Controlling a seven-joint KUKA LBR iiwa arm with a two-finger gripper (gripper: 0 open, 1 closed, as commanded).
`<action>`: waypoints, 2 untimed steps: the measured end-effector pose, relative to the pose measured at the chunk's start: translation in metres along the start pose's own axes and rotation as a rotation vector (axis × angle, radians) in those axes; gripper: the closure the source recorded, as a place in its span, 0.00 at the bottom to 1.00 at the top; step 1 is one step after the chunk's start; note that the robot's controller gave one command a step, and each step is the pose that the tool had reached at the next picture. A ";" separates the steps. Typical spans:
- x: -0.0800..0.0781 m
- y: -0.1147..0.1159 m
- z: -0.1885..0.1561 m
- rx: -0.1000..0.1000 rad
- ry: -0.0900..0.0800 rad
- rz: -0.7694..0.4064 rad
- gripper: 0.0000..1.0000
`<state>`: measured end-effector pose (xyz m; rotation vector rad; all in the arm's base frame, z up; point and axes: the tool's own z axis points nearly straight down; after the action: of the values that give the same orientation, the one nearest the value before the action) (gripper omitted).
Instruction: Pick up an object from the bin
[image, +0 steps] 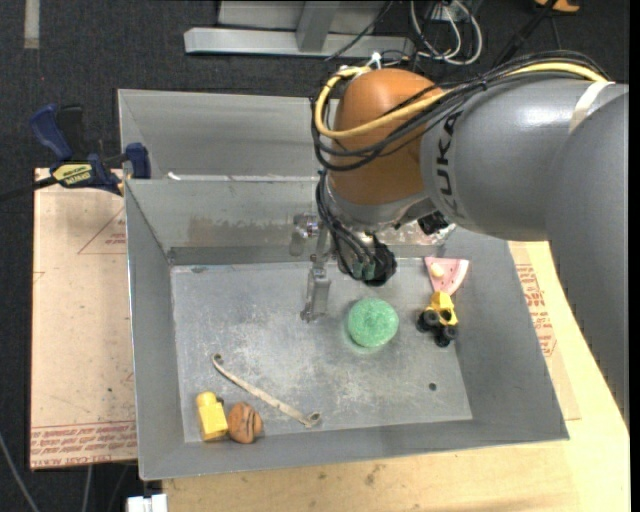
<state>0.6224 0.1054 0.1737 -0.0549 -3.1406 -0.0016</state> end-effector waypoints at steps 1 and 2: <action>0.000 -0.006 -0.007 -0.004 0.001 -0.007 0.00; 0.024 -0.030 -0.029 0.006 0.005 -0.145 0.00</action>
Offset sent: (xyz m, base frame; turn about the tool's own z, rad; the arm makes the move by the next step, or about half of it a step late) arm -0.0461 0.0064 0.0619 -0.2395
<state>0.5970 0.0761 0.2026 0.1728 -3.1309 0.0073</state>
